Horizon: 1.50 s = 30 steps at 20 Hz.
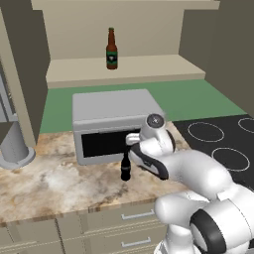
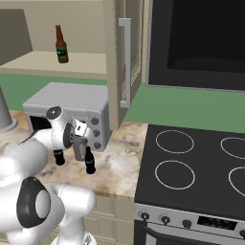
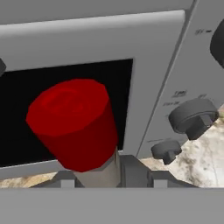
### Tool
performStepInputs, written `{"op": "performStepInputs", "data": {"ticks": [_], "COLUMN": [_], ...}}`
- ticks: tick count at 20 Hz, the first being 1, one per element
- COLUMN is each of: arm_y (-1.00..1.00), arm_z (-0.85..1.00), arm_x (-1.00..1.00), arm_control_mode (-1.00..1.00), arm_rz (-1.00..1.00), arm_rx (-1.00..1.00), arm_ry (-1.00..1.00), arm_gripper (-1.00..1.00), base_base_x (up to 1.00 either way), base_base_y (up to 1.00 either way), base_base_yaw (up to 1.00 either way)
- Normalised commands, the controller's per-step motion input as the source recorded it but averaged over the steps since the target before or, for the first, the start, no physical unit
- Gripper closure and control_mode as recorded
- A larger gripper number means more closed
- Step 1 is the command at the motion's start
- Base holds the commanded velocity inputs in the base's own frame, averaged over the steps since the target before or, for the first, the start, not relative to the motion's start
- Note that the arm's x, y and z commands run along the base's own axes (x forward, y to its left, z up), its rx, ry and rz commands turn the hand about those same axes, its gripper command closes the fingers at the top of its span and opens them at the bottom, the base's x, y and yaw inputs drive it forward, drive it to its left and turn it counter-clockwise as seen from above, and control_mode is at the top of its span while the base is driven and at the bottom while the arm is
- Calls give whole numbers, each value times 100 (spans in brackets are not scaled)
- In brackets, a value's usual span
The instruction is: Sort all alcoholic drinks to one cabinet, and non-alcoholic drinks to the other.
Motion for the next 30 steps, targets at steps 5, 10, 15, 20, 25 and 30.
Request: {"op": "performStepInputs", "data": {"ticks": [5,10,15,20,25,30], "arm_y": [0,0,0,0,0,0], "arm_z": [64,76,66,67,87,93], "arm_x": [-35,-38,-42,-55,-52,-29], "arm_control_mode": [-100,-100,-100,-100,-100,-100], "arm_rz": [0,0,0,0,0,0], "arm_rx": [5,7,2,0,0,0], "arm_ry": [0,0,0,-2,-7,-12], "arm_gripper": [100,100,100,100,100,100], "base_base_x": [0,0,0,0,0,0], "base_base_y": [0,0,0,0,0,0], "base_base_yaw": [0,0,0,0,0,0]}}
